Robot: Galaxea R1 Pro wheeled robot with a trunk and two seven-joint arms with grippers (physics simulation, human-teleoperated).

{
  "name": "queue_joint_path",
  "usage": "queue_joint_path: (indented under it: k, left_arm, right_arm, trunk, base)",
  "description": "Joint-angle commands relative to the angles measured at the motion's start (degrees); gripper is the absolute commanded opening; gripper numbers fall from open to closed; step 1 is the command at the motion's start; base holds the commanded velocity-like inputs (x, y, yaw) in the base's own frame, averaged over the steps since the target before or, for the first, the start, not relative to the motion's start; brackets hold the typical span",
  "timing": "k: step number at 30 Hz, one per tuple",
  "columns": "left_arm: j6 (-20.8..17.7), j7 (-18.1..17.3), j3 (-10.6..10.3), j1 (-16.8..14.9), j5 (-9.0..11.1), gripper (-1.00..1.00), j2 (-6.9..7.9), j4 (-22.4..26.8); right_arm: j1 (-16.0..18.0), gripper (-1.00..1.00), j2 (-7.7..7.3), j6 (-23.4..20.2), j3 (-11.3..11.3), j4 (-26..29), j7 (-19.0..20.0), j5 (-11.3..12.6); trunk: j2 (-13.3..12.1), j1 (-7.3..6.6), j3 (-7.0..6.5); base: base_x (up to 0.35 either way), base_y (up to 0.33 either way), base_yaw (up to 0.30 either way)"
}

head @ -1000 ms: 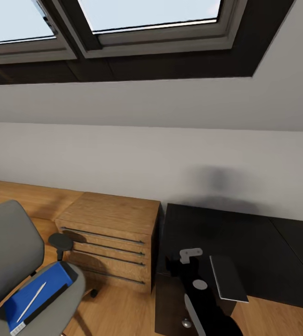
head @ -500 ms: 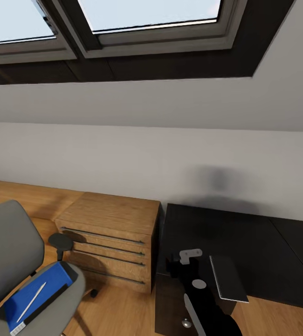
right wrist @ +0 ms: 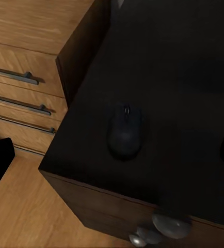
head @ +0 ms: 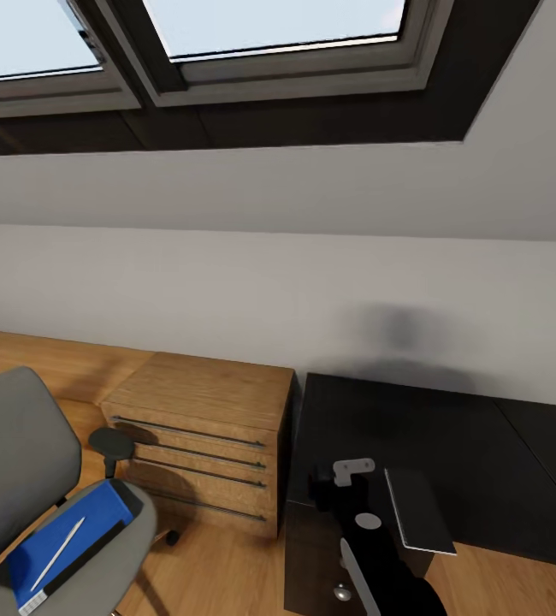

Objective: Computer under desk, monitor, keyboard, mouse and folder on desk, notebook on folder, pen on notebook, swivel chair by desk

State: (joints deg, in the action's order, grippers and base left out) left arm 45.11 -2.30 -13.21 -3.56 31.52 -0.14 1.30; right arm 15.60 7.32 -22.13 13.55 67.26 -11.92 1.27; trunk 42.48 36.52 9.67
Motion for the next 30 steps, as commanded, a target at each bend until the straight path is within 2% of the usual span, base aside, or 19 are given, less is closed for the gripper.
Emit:
queue_joint_path:
  k: [1, 3, 4, 9, 13, 17, 30]
  left_arm:
    - [0.19, -0.24, -0.42, -0.05, 0.56, 1.0, 0.19, -0.04]
    - [0.21, -0.24, -0.39, -0.05, 0.56, 1.0, 0.62, -0.03]
    - [0.18, -0.25, -0.35, -0.05, 0.58, 1.0, 1.55, -0.02]
    - [0.12, -0.25, -0.37, -0.05, 0.64, 1.0, 2.31, -0.04]
    - [-0.32, -0.24, -0.41, -0.05, 0.58, 1.0, 2.48, -0.04]
    - [-0.36, -0.24, -0.41, -0.05, 0.57, 1.0, 2.5, -0.05]
    - [-0.81, -0.25, -0.41, -0.05, 0.57, 1.0, 2.56, -0.13]
  right_arm:
    - [0.05, 1.0, -0.02, -0.33, 0.07, 0.07, -0.38, 0.14]
    - [0.05, 1.0, -0.02, -0.34, -0.01, 0.07, -0.38, 0.14]
    - [0.05, 1.0, -0.02, -0.36, -0.07, 0.11, -0.38, 0.14]
    - [0.05, 1.0, -0.01, -0.3, -0.15, 0.29, -0.42, 0.14]
    - [0.05, 1.0, 0.17, 0.91, -4.59, 2.25, -0.3, 0.35]
    - [0.05, 1.0, 0.19, 1.95, -5.93, 2.39, -0.3, 0.39]
    - [0.05, 1.0, 0.15, 2.51, -6.5, 2.38, -0.34, 0.32]
  trunk:
    - [0.07, 0.01, 0.09]
    - [0.07, 0.01, 0.09]
    - [0.07, 0.01, 0.09]
    - [0.07, 0.01, 0.09]
    - [0.07, 0.01, 0.09]
    - [0.07, 0.01, 0.09]
    - [0.07, 0.01, 0.09]
  base:
    - [0.0, 0.0, 0.0]
    - [0.0, 0.0, 0.0]
    - [0.0, 0.0, 0.0]
    - [0.0, 0.0, 0.0]
    - [0.0, 0.0, 0.0]
    - [0.0, 0.0, 0.0]
    - [0.0, 0.0, 0.0]
